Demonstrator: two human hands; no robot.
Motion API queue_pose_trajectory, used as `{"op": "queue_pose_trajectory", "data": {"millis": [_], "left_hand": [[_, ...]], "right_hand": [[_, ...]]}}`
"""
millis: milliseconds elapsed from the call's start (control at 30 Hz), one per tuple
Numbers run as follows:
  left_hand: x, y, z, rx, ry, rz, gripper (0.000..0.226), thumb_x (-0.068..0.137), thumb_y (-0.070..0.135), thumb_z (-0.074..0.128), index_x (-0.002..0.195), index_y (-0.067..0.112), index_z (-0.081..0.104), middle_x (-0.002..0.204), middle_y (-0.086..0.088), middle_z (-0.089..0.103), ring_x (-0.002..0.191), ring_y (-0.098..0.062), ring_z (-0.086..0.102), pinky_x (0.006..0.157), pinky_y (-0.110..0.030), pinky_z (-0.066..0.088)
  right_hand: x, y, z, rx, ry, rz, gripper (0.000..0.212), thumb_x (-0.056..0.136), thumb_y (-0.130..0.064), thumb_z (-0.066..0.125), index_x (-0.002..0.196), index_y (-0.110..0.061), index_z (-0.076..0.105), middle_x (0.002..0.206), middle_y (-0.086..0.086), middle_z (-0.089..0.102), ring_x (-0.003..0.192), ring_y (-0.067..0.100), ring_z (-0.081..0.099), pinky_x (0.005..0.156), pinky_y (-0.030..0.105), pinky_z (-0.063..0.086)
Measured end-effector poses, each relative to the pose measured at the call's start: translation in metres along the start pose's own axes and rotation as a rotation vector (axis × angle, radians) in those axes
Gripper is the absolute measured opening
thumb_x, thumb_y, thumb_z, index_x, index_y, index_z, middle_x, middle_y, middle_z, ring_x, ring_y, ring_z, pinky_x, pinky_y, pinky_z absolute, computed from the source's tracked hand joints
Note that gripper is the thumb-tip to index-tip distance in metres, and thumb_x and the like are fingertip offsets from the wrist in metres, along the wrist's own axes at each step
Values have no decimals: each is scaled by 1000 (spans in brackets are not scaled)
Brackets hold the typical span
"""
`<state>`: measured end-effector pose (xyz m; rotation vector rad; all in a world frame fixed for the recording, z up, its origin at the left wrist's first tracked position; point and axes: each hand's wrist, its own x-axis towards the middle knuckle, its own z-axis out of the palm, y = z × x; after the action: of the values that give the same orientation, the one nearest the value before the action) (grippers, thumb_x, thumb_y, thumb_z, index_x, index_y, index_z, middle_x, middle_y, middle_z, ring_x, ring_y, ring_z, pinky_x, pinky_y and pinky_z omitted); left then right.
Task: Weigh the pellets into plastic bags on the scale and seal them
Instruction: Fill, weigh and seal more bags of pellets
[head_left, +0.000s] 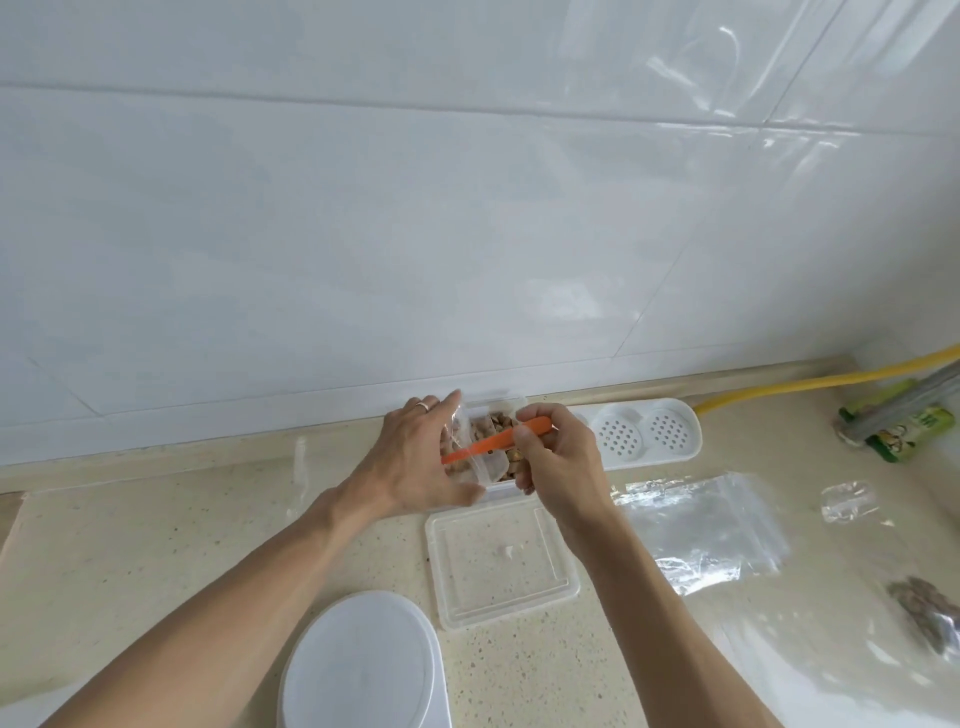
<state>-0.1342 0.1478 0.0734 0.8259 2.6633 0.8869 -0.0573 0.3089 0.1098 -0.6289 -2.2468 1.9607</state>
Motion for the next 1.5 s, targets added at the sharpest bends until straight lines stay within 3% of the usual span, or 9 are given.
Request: {"op": "queue_pose_trajectory", "data": {"millis": [200,367,600,733,833,933,1033,1167,1500], "left_hand": [[-5,-7,-1,-220,76,-89,108,52,56,76,145,24,32,109,14,43,114,-13,45,95,-31,41],[-10,-23,4,-268,142,-152,93,57,46,82,136,31,36,106,11,48,107,-15,49,89,-33,45],[-12,-27,7,-230,176,-159,90,58,44,80,135,28,37,109,8,51,106,-12,49,92,-32,43],[-16,-31,6,-176,219,-163,89,61,36,84,137,26,38,109,6,49,104,-12,50,91,-33,45],[-23,-41,5,-132,227,-178,88,61,36,83,137,26,38,106,7,49,100,-11,49,90,-34,46],[-32,-49,4,-87,236,-178,89,61,38,81,138,26,38,104,8,48,98,-10,48,89,-35,47],[-39,-53,4,-51,222,-174,91,62,42,81,140,25,36,103,9,46,95,-11,49,87,-35,49],[-44,-56,6,-62,205,-168,94,62,48,79,142,29,33,103,10,45,99,-10,48,85,-38,52],[-37,-51,10,21,181,-148,94,69,44,75,148,24,30,113,5,49,101,-14,51,103,-37,36]], "right_hand": [[0,-6,-6,18,52,-81,11,99,-6,53,102,-15,59,70,5,57,50,16,51,47,25,44],[-1,-13,-10,-252,-51,-314,19,97,-8,55,92,-26,58,74,14,61,64,38,52,56,48,46],[-5,-14,-7,-403,-51,-423,16,96,-8,55,92,-23,58,63,9,58,60,31,52,55,44,42],[-3,-16,-6,-172,208,-353,16,96,-6,57,92,-21,59,72,3,63,59,35,58,50,44,48],[8,5,-12,-242,341,-291,9,97,-10,56,94,-18,59,76,-4,63,56,27,55,52,45,50],[15,34,-12,-397,351,-187,9,98,-14,52,95,-19,58,81,-5,65,51,16,52,51,39,47],[17,52,-4,-420,301,-114,11,99,-16,50,96,-22,58,85,-5,66,58,24,63,55,39,53],[15,59,14,-371,109,-6,13,100,-13,50,101,-17,62,84,-2,67,52,15,65,43,16,42],[16,55,-5,17,284,257,12,97,-9,55,106,-11,62,89,13,70,49,14,60,53,28,49]]}}
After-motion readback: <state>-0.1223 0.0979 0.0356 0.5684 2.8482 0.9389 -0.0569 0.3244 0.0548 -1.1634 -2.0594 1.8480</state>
